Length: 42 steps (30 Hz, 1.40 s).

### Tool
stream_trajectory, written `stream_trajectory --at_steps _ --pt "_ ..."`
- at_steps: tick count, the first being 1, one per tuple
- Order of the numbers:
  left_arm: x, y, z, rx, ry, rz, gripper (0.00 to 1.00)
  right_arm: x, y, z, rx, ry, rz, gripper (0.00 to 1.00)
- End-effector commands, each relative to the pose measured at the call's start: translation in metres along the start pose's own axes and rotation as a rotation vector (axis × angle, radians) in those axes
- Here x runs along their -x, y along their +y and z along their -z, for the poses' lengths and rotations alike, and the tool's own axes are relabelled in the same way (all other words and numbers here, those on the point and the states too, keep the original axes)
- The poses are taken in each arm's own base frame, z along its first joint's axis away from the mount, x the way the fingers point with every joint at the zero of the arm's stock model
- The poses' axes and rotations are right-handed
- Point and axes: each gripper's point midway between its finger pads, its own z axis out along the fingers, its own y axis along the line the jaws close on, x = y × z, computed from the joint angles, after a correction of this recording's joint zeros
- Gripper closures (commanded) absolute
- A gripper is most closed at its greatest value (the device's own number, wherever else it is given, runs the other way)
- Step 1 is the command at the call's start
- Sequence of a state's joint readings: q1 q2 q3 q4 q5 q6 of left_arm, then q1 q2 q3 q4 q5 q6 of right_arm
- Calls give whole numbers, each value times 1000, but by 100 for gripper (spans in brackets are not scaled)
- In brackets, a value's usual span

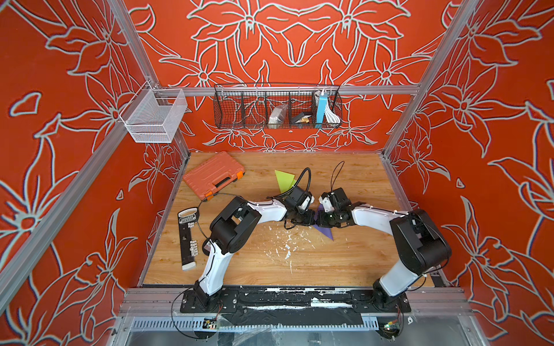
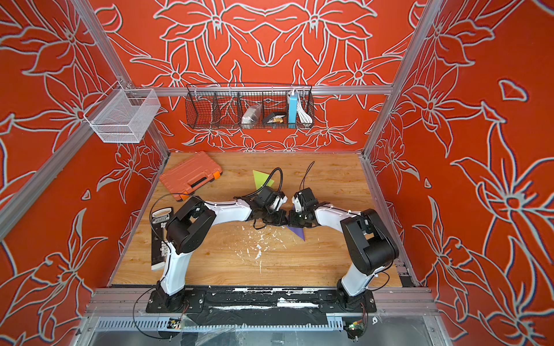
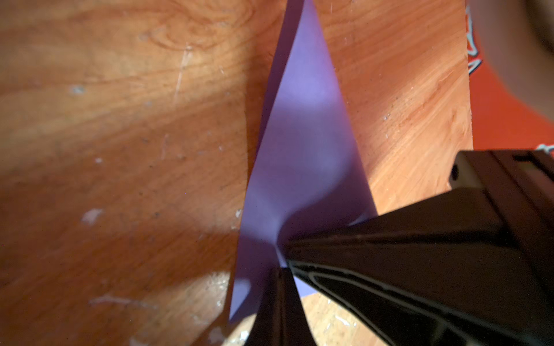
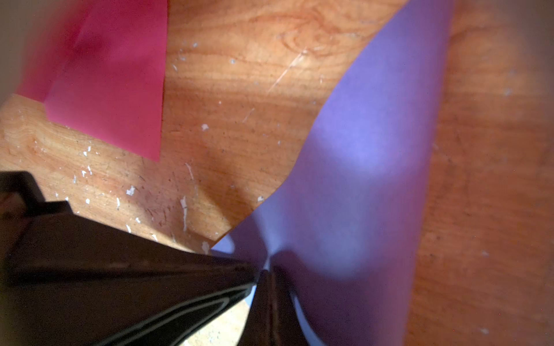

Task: Fold the square paper diagonally
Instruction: Fold the paper at the center of the board.

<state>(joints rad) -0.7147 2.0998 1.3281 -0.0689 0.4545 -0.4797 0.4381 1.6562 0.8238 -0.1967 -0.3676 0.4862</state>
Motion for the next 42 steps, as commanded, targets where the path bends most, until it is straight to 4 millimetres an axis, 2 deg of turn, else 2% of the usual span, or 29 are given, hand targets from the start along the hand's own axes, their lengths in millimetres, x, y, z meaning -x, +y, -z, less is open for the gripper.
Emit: stream_trajectory --at_steps 1,9,20,30,42 --pt "4 -1 -6 -2 -3 -11 100 -18 -9 -10 -22 70 -31 100" --pt "-6 12 -16 23 32 -2 100 -17 -8 -8 -21 69 -29 100" --pt "-42 41 -28 72 103 25 100 -9 -11 0 -44 63 -53 100" --pt "-43 47 -29 94 115 30 100 -2 -33 12 -80 45 -106 100" --pt "-41 54 -27 115 117 38 100 -2 -66 15 -112 51 -174 100"
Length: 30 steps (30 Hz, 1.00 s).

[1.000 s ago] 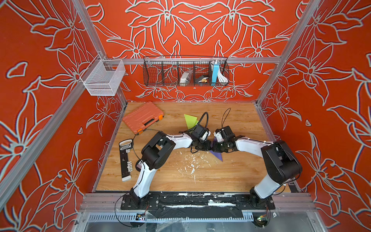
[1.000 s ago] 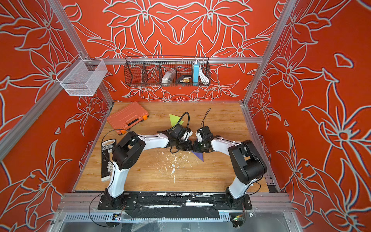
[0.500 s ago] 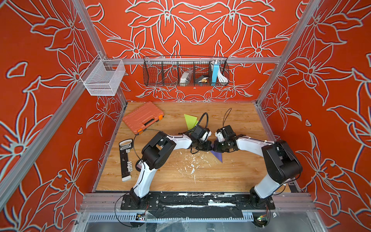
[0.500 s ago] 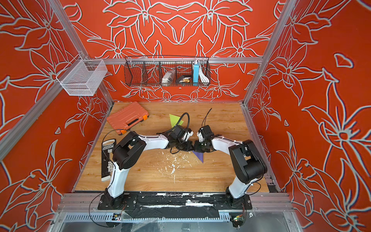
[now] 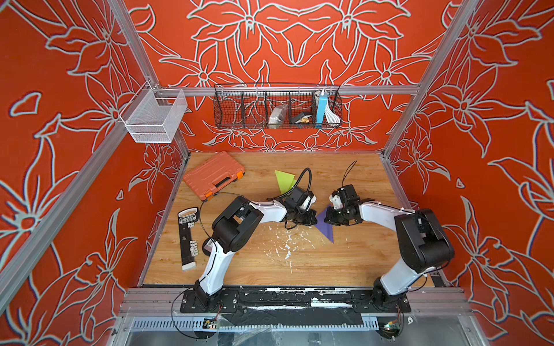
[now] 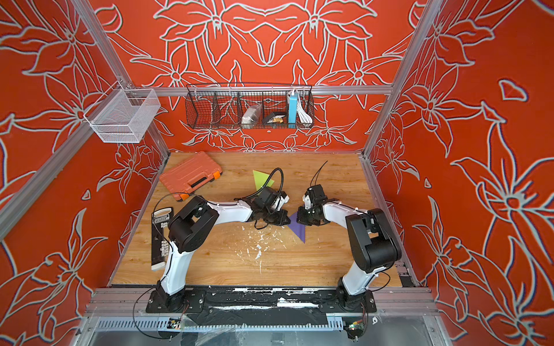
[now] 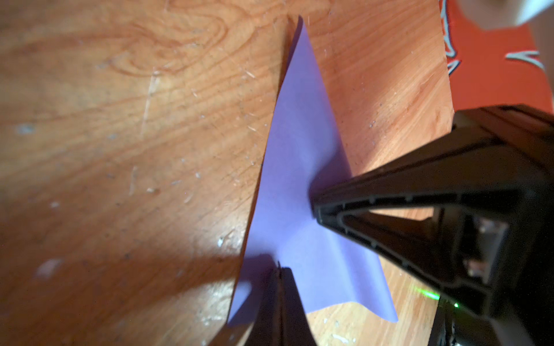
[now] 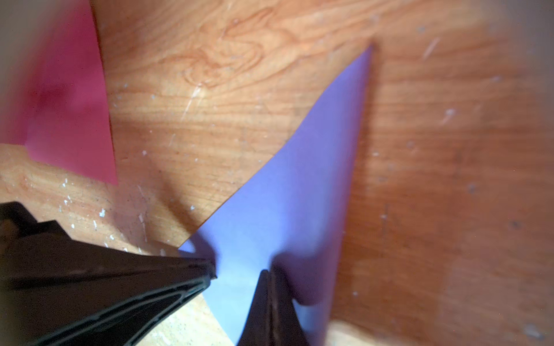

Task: Fold the square paper diagonally
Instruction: Fold the paper at the center of the board.

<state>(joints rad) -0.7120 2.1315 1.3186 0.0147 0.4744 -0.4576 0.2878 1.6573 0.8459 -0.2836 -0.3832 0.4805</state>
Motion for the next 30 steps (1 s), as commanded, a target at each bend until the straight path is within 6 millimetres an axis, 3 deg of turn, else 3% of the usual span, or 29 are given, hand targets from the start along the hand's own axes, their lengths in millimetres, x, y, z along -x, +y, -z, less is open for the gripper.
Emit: stream_trajectory --at_steps 1,21,30 --pt "-48 52 -14 150 143 80 100 -10 -24 -3 -68 44 -34 100" --pt "-47 54 -11 167 144 71 100 1 -51 -2 -84 23 -113 100" --pt "-47 55 -11 168 146 72 100 17 -56 -1 -75 -12 -144 100"
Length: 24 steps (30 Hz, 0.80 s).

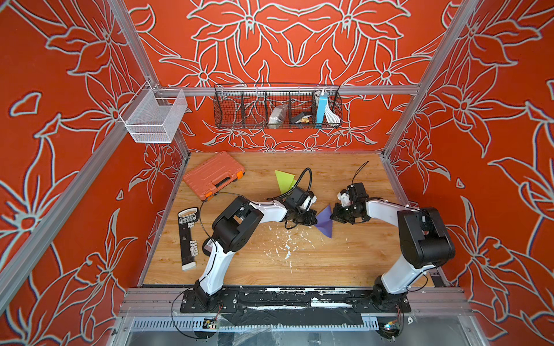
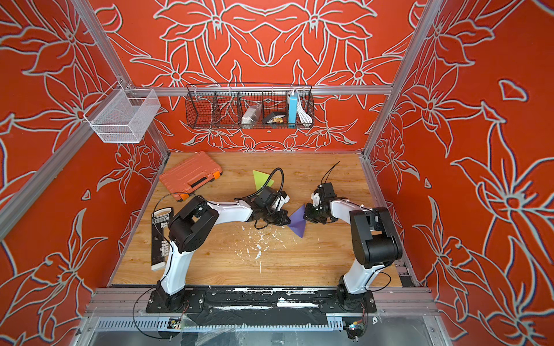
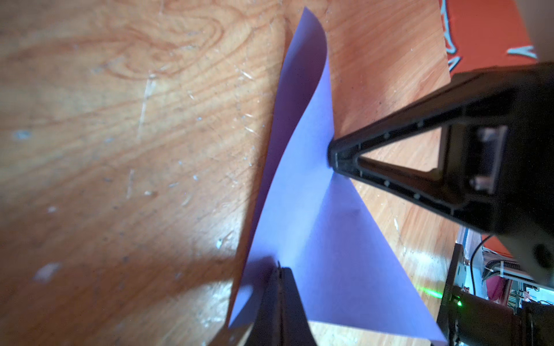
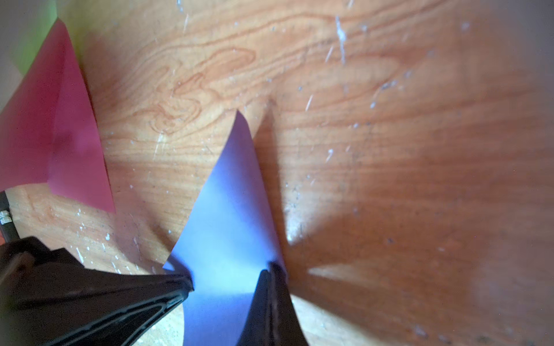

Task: Fold the square paper diagonally
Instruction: Fold the paper at the center of the board.

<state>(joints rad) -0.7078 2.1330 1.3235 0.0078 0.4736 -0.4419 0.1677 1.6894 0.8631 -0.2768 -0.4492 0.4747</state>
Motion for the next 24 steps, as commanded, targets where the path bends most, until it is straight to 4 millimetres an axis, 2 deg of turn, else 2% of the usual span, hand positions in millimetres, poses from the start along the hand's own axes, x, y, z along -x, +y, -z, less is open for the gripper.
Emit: stream_trajectory --at_steps 1,8,13,18,20,24 --pt "-50 53 -12 164 149 81 100 4 -30 -6 -105 -1 -46 100" --pt "-50 52 -13 160 150 83 100 17 -28 -6 -81 -19 -62 100" --pt "-49 50 -13 152 151 83 100 27 1 9 50 -77 -1 100" --pt "-47 49 -13 146 148 79 100 18 20 30 123 -98 35 100" --pt "-46 48 -13 145 146 79 100 12 25 30 156 -92 28 100" --pt "-46 47 -14 142 147 78 100 -1 34 20 222 -46 3 100"
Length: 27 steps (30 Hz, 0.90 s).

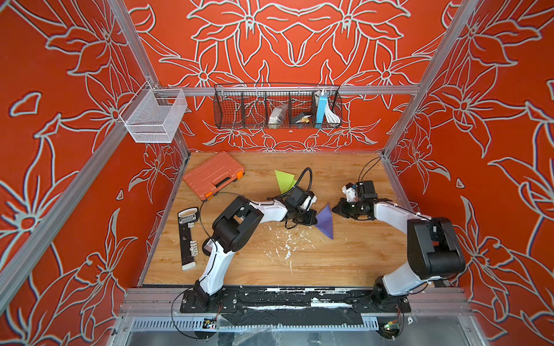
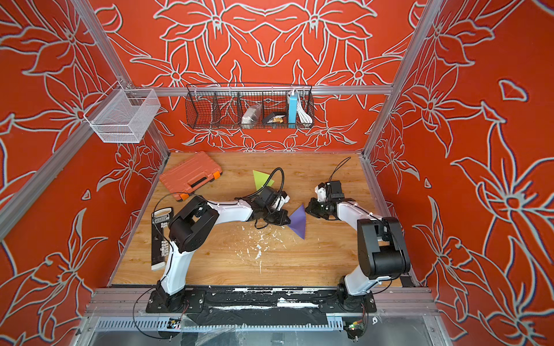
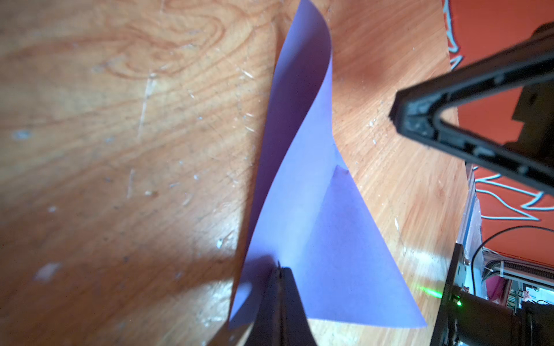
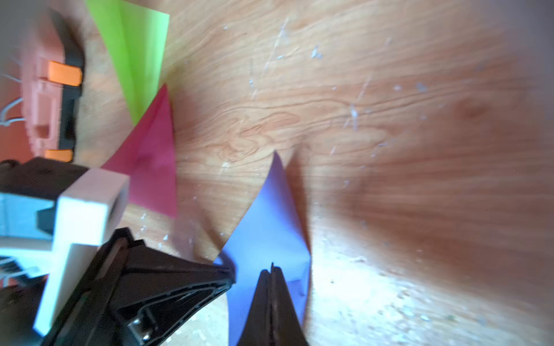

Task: Fold the square paper diagonally
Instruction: Fold the paper at the center of the board.

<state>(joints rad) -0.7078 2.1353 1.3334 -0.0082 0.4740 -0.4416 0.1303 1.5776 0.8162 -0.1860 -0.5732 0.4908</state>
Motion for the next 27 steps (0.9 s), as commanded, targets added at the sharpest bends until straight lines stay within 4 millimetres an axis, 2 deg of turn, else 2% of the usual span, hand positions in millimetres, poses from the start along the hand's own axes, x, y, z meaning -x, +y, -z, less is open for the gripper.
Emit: stream_trajectory --at_steps 1,6,10,27 --pt "-46 48 -14 138 140 74 100 -19 9 -12 72 62 -34 100" --pt "-47 48 -16 135 143 75 100 -30 6 -28 82 111 -71 100" --pt "-47 48 -17 134 144 74 100 -32 -4 -33 36 119 -101 100" --pt "-48 49 -16 141 148 71 100 -12 -43 -44 -119 80 -212 100"
